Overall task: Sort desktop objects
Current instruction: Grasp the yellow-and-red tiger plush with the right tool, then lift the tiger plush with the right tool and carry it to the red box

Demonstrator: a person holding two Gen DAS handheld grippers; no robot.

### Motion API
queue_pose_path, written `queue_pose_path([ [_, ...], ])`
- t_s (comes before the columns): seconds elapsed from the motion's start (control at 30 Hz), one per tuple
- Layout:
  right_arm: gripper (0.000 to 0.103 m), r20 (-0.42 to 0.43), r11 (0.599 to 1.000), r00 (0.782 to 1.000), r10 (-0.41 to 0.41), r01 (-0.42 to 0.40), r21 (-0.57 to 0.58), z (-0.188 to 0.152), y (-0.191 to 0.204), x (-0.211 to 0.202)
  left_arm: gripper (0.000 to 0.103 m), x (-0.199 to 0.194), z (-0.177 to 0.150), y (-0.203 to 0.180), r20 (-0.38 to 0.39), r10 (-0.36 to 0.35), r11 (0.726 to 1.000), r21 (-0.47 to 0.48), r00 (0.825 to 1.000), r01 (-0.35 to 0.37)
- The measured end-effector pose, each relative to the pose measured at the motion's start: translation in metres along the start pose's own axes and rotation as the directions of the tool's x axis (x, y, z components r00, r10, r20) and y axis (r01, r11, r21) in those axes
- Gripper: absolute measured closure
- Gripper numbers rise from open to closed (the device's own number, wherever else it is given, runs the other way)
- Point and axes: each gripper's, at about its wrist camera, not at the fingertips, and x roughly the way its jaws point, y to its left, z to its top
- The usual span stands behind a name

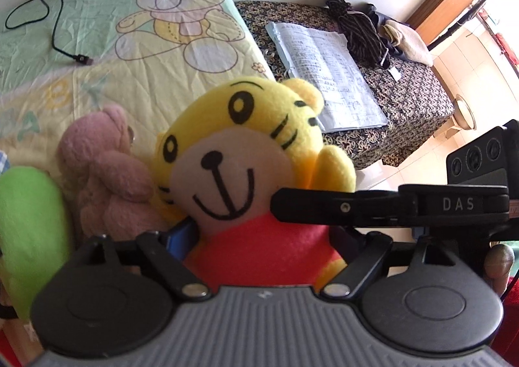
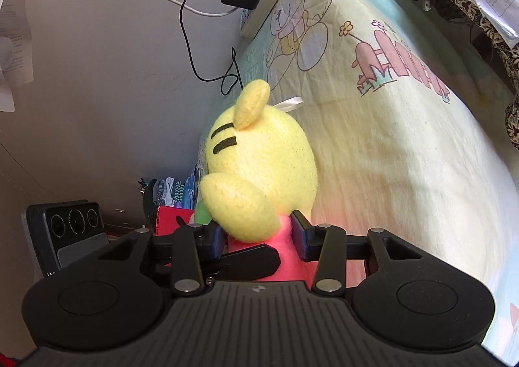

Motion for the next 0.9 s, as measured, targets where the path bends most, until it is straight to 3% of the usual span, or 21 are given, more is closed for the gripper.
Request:
queue_pose_path([
  [0.23, 0.06, 0.05, 0.999, 0.998, -0.031, 0.03, 0.016, -0.044, 0.016, -0.034, 0.017, -0.021, -0.029, -0.015, 0.001, -0.067, 0.994, 0.083, 0.998, 0.067],
  [0.43, 0.061, 0.058, 0.998, 0.996, -0.062, 0.061, 0.03, -0.082, 0.046, -0.037, 0.017, -0.047, -0.066, -0.019, -0.007, -0.11, 0.98, 0.167, 0.994, 0.109],
  [0.73, 0.061, 0.113, 0.992, 0.986, -0.121, 0.117, 0.042, -0.157, 0.093, -0.023, 0.017, -0.101, -0.119, 0.014, -0.02, -0.201, 0.95, 0.24, 0.979, 0.199],
  [0.9, 0.061, 0.13, 0.992, 0.983, -0.127, 0.126, 0.018, -0.193, 0.132, 0.0, 0.017, -0.147, -0.145, 0.047, 0.018, -0.229, 0.934, 0.287, 0.973, 0.214],
])
